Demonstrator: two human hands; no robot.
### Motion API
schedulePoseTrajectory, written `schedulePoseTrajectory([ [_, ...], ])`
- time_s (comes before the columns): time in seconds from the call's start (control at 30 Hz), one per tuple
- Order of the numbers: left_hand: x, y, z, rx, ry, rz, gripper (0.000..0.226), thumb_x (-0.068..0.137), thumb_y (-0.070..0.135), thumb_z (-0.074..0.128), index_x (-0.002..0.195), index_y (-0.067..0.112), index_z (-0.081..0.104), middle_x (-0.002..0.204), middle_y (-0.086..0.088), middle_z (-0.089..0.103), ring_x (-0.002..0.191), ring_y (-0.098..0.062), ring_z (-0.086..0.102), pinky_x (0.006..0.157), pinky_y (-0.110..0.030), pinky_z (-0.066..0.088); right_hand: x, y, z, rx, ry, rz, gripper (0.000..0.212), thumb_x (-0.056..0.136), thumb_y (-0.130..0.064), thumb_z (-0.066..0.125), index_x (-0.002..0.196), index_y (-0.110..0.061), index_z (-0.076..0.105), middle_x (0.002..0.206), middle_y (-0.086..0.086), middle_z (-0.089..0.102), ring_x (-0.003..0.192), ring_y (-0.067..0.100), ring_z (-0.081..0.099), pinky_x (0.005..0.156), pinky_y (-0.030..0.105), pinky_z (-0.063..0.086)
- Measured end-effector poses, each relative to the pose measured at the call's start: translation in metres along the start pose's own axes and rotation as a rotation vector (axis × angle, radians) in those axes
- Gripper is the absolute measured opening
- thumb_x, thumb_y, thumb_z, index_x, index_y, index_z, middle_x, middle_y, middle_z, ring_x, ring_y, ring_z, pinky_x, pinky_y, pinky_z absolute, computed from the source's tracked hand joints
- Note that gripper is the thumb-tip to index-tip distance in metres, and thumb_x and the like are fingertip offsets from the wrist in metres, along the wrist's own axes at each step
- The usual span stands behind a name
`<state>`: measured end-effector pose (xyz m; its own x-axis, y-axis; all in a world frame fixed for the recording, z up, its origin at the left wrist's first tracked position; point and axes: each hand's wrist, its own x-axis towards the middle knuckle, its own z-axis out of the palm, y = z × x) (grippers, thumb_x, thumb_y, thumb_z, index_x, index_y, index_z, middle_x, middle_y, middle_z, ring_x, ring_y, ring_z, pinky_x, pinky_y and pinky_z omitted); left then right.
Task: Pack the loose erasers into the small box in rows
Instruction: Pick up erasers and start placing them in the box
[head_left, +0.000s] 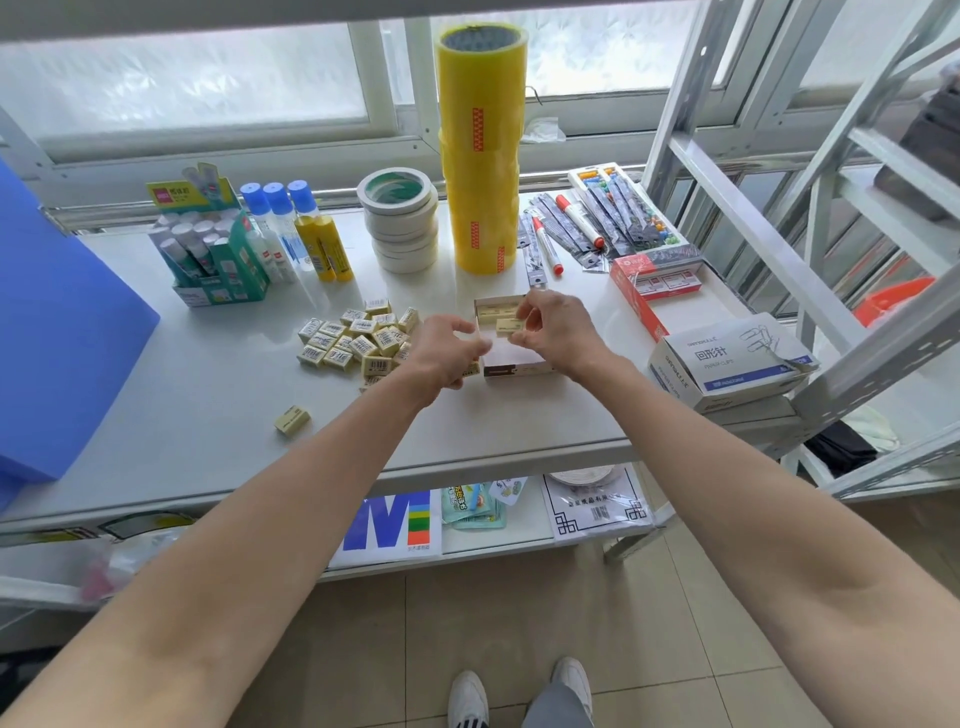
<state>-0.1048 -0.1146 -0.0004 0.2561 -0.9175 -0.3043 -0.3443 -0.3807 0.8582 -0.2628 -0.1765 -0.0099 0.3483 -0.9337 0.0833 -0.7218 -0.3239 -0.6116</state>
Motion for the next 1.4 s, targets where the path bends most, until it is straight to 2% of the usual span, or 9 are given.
schedulePoseTrajectory([
  [0.23,0.002,-0.003,0.010,0.130,0.012,-0.005,0.046,0.085,0.012,0.068,0.129,0.008,0.056,0.099,-0.012,0.058,0.068,-0.020,0.056,0.050,-0.028,0.049,0.012,-0.008,0.012,-0.036,-0.063,0.027,0.026,0.081,-0.015,0.070,0.104,-0.006,0.064,0.095,0.009,0.068,0.091,0.024,0.063,0.087,0.036,0.051],
  [0.47,0.004,-0.007,0.011,0.129,0.014,0.007,0.045,0.085,0.011,0.066,0.128,0.012,0.055,0.121,-0.017,0.058,0.064,-0.016,0.053,0.042,-0.024,0.042,0.016,-0.011,0.021,-0.036,-0.013,0.033,0.016,0.081,-0.009,0.067,0.096,-0.006,0.060,0.090,0.009,0.067,0.083,0.024,0.060,0.078,0.033,0.048],
  [0.73,0.006,-0.011,0.008,0.110,-0.011,0.005,0.041,0.086,0.019,0.069,0.125,0.015,0.058,0.108,-0.013,0.060,0.073,-0.017,0.057,0.039,-0.021,0.041,0.018,-0.010,0.025,0.018,-0.031,0.034,0.009,0.081,-0.011,0.064,0.089,-0.009,0.070,0.090,0.007,0.070,0.089,0.024,0.063,0.084,0.035,0.051],
  [0.87,0.000,-0.005,-0.002,-0.199,0.003,-0.115,0.037,0.098,0.040,0.051,0.117,0.011,0.063,0.079,-0.006,0.061,0.065,-0.014,0.056,0.045,-0.022,0.039,0.016,-0.008,0.020,0.069,0.036,0.059,0.016,0.088,-0.017,0.060,0.094,-0.008,0.072,0.094,0.009,0.071,0.090,0.023,0.064,0.087,0.037,0.051],
  [1.03,-0.002,-0.005,-0.018,-0.857,-0.042,-0.268,0.060,0.104,0.047,0.025,0.118,0.000,0.061,0.083,-0.015,0.059,0.061,-0.015,0.051,0.037,-0.017,0.038,0.005,-0.024,0.010,0.260,0.106,0.007,0.023,0.091,-0.030,0.061,0.095,-0.009,0.071,0.088,0.007,0.071,0.079,0.016,0.062,0.078,0.031,0.051],
  [1.1,-0.002,-0.004,-0.018,-0.936,-0.036,-0.292,0.064,0.104,0.048,0.023,0.119,-0.004,0.058,0.090,-0.017,0.058,0.064,-0.017,0.051,0.038,-0.018,0.040,0.001,-0.034,0.008,0.341,0.012,-0.055,0.026,0.090,-0.039,0.062,0.096,-0.016,0.073,0.087,0.003,0.071,0.078,0.014,0.063,0.075,0.032,0.052],
  [1.23,-0.006,0.002,-0.017,-0.970,-0.046,-0.288,0.064,0.104,0.048,0.022,0.110,-0.006,0.057,0.103,-0.019,0.065,0.067,-0.017,0.055,0.044,-0.022,0.046,-0.007,-0.051,0.004,0.376,-0.162,-0.177,0.022,0.086,-0.043,0.067,0.097,-0.025,0.074,0.081,-0.005,0.068,0.066,0.005,0.056,0.063,0.018,0.045],
  [1.3,-0.008,0.005,-0.016,-0.968,-0.038,-0.270,0.056,0.106,0.043,0.023,0.094,-0.002,0.054,0.089,-0.015,0.070,0.070,-0.017,0.060,0.053,-0.024,0.049,-0.008,-0.056,0.004,0.376,-0.203,-0.200,0.020,0.083,-0.036,0.072,0.094,-0.019,0.074,0.078,-0.005,0.067,0.062,0.005,0.054,0.061,0.020,0.045],
  [1.4,-0.008,0.006,-0.017,-0.905,-0.045,-0.238,0.053,0.106,0.039,0.026,0.087,-0.001,0.055,0.062,-0.011,0.067,0.054,-0.014,0.064,0.055,-0.023,0.052,-0.010,-0.056,0.004,0.483,-0.236,-0.154,0.013,0.082,-0.020,0.075,0.088,-0.009,0.071,0.076,0.003,0.069,0.065,0.010,0.060,0.067,0.034,0.053],
])
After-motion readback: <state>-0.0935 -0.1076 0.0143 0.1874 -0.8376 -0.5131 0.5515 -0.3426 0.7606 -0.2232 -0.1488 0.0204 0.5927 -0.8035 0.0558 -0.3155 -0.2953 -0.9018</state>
